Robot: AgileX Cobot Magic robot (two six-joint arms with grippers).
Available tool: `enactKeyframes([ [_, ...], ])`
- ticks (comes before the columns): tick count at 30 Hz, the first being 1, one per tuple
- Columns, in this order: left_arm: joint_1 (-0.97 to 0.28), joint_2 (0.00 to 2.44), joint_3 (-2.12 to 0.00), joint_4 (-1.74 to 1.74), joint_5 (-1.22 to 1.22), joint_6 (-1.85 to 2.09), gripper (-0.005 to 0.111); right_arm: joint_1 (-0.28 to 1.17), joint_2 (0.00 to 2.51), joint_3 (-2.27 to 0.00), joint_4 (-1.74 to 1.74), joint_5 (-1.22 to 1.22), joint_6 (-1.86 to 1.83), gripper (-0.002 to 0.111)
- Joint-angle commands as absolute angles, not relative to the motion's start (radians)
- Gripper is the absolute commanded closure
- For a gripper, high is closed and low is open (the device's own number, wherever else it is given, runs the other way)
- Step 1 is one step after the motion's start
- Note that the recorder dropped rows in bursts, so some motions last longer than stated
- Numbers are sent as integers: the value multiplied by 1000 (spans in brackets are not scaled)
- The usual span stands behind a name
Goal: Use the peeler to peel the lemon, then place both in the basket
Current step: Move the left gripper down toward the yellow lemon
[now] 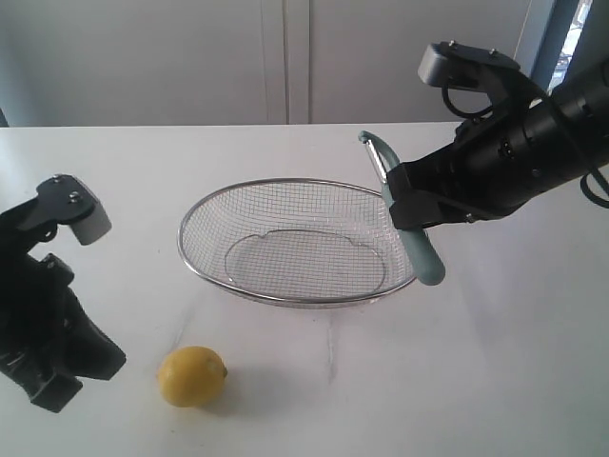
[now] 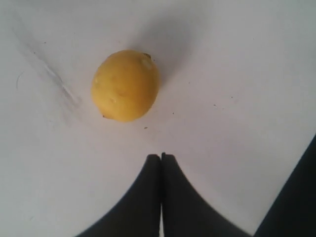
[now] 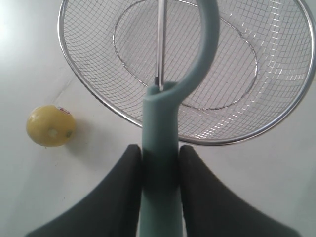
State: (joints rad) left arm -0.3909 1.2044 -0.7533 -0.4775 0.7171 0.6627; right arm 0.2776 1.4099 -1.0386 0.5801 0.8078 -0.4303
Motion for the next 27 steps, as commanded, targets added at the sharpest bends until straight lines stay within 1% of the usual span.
enactKeyframes([
  [1, -425, 1235, -758, -505, 726, 715, 107, 269, 1408, -1046, 584, 803, -443, 108],
  [8, -444, 1294, -758, -504, 718, 862, 107, 269, 1408, -1046, 584, 803, -443, 108],
  [12, -444, 1317, -758, -499, 658, 879, 107, 269, 1408, -1046, 584, 803, -443, 108],
  [18, -444, 1335, -758, -493, 631, 1027, 107, 269, 1408, -1046, 584, 803, -443, 108],
  [22, -446, 1348, -758, -493, 586, 1030, 107, 269, 1408, -1046, 584, 803, -443, 108],
  [27, -500, 1351, -758, -378, 555, 992, 107, 269, 1408, -1046, 584, 803, -443, 108],
])
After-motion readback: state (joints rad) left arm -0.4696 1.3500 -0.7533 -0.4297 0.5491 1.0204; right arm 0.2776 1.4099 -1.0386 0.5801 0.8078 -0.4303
